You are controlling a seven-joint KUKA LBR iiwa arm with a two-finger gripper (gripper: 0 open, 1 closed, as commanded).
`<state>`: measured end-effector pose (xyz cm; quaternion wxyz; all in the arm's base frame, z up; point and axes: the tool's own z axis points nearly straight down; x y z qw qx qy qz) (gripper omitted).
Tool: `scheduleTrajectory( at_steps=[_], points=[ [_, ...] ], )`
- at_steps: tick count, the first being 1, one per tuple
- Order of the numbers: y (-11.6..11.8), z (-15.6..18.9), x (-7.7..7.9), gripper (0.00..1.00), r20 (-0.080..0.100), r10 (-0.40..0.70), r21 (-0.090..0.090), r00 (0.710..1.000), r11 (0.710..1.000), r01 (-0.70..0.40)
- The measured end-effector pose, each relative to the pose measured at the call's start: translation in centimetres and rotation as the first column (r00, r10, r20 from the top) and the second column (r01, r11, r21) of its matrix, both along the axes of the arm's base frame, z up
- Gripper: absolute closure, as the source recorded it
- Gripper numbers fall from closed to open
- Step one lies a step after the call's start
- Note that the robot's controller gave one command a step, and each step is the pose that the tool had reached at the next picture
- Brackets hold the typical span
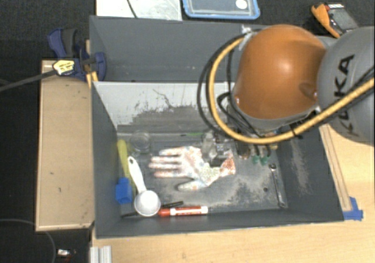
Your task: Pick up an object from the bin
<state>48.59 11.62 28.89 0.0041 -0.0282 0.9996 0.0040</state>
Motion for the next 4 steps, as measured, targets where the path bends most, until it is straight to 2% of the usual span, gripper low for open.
scheduleTrajectory(
  at_steps=[1, 2, 3, 4],
  points=[
    [-2.4, -12.7, 1.5, 0.0, 0.007, 0.06, 0.0, 0.998, 0.998, -0.06],
    [-3.8, -20.0, 1.9, 0.0, -0.009, 0.094, -0.001, 0.996, 0.996, -0.094],
    [-3.0, -10.5, 2.5, 0.0, 0.003, 0.09, -0.001, 0.996, 0.996, -0.09],
    [-7.3, -2.0, 4.1, 0.0, 0.0, 0.124, -0.001, 0.992, 0.992, -0.124]
  ],
)
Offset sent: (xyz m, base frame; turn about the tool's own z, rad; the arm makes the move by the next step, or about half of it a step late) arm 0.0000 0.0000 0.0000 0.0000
